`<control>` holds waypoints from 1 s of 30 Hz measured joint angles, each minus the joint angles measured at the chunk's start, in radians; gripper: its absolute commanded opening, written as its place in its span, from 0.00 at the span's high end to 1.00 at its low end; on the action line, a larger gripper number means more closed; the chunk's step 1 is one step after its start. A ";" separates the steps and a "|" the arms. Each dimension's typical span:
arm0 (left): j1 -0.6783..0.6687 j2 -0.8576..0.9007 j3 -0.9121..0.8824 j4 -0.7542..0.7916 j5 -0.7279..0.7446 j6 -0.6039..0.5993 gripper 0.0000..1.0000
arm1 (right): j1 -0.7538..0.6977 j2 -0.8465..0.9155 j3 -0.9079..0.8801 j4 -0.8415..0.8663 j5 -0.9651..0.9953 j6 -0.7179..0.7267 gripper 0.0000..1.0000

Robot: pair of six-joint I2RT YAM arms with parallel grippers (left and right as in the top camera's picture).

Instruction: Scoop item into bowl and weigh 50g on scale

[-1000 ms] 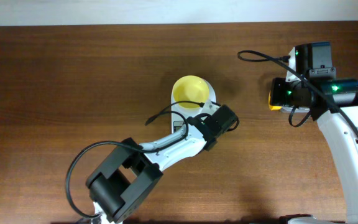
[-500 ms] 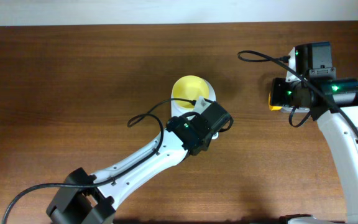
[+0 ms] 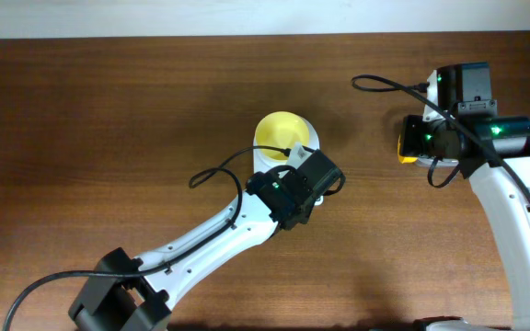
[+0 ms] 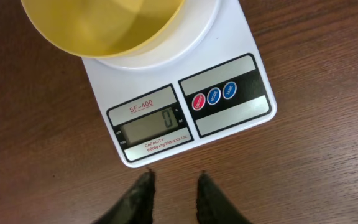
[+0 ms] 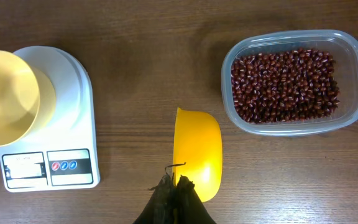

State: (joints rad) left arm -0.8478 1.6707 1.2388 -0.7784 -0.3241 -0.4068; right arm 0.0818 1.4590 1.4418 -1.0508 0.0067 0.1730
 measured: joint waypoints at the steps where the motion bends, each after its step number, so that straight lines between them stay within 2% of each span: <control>1: 0.000 0.000 0.000 0.000 0.000 0.001 0.46 | 0.000 0.000 0.000 0.000 0.000 -0.002 0.96; 4: 0.000 0.000 0.000 -0.001 0.001 0.002 0.27 | 0.000 0.000 0.000 -0.005 0.000 -0.004 0.96; 6: 0.000 0.000 0.000 -0.018 0.003 0.002 0.01 | 0.000 0.000 0.000 -0.047 0.000 -0.027 0.96; 11: 0.000 0.000 0.000 -0.104 0.003 0.002 0.01 | 0.000 0.000 0.002 -0.098 0.000 -0.053 0.96; 30: 0.004 -0.014 -0.001 -0.097 0.023 0.006 0.01 | 0.000 0.000 0.002 -0.090 0.000 -0.058 0.96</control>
State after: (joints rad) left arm -0.8440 1.6569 1.2381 -0.8757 -0.3012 -0.4011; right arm 0.0818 1.4590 1.4437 -1.1404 0.0071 0.1146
